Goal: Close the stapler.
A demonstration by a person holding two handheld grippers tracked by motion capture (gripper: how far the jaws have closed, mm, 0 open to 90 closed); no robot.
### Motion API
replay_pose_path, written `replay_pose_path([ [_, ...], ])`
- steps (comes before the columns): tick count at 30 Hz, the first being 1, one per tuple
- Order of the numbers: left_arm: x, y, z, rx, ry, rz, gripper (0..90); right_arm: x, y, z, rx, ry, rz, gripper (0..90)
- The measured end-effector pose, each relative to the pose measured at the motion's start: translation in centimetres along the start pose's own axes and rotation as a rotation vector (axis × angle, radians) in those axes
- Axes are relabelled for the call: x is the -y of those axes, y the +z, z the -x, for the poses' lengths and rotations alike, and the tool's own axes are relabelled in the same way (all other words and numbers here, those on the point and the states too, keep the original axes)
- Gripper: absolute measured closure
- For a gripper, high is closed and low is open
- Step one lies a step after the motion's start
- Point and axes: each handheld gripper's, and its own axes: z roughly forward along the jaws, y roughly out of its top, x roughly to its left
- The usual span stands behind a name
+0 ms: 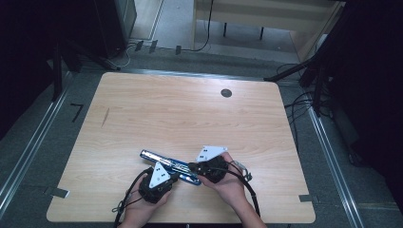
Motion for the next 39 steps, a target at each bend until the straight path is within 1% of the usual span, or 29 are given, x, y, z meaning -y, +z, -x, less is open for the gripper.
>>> replay_pose_path([
  [1,0.0,-0.3,-0.1,-0.002,0.002,0.001,90.0,0.0,-0.1,0.0,0.001,0.003,0.004,90.0],
  [2,0.0,-0.8,-0.4,-0.005,-0.010,0.000,90.0,0.0,-0.1,0.1,0.000,0.005,0.009,90.0],
  [4,0.1,-1.3,-1.1,-0.007,-0.030,0.000,90.0,-0.2,-0.1,0.1,-0.005,0.011,0.018,90.0],
  [5,0.1,-1.3,-1.1,-0.007,-0.030,0.000,90.0,-0.2,-0.1,0.1,-0.005,0.012,0.021,90.0],
  [6,0.2,-1.5,-1.4,-0.010,-0.040,-0.002,90.0,-0.3,0.0,0.0,-0.006,0.010,0.024,90.0],
  [7,0.3,-2.0,-2.3,-0.029,-0.059,-0.004,90.0,-0.4,0.0,0.0,-0.009,0.010,0.023,90.0],
  [8,0.4,-2.2,-2.8,-0.036,-0.070,-0.010,90.0,-0.6,0.1,-0.1,-0.010,0.006,0.024,90.0],
  [9,0.4,-2.2,-2.8,-0.036,-0.070,-0.010,90.0,-0.8,0.1,-0.2,-0.013,0.002,0.029,90.0],
  [10,0.7,-2.5,-3.6,-0.052,-0.096,-0.019,90.0,-0.9,0.2,-0.3,-0.017,0.003,0.030,90.0],
  [14,1.1,-2.9,-5.1,-0.088,-0.141,-0.039,90.0,-1.6,0.5,-0.5,-0.022,-0.001,0.043,90.0],
  [15,1.2,-2.9,-5.4,-0.092,-0.148,-0.044,90.0,-1.7,0.7,-0.6,-0.024,0.001,0.044,90.0],
  [16,1.2,-2.9,-5.4,-0.092,-0.148,-0.044,90.0,-1.7,0.7,-0.6,-0.024,0.001,0.044,90.0],
  [17,1.3,-2.9,-5.6,-0.098,-0.155,-0.053,90.0,-1.9,0.8,-0.6,-0.027,-0.004,0.049,90.0],
  [18,1.4,-2.8,-6.0,-0.104,-0.166,-0.070,90.0,-2.2,1.2,-0.7,-0.029,0.003,0.052,90.0],
  [21,1.5,-2.5,-6.4,-0.115,-0.174,-0.082,90.0,-2.7,1.7,-0.9,-0.035,-0.006,0.052,90.0],
  [24,1.5,-2.4,-6.5,-0.114,-0.176,-0.085,90.0,-3.2,2.3,-1.0,-0.039,-0.011,0.050,90.0],
  [25,1.5,-2.3,-6.5,-0.116,-0.178,-0.096,90.0,-3.4,2.5,-1.1,-0.040,-0.013,0.050,90.0],
  [29,1.5,-2.1,-6.6,-0.121,-0.183,-0.095,90.0,-4.2,3.5,-1.2,-0.045,-0.016,0.054,90.0],
  [39,1.5,-1.9,-6.7,-0.132,-0.193,-0.087,90.0,-5.7,5.7,-1.6,-0.058,-0.032,0.037,90.0],
])
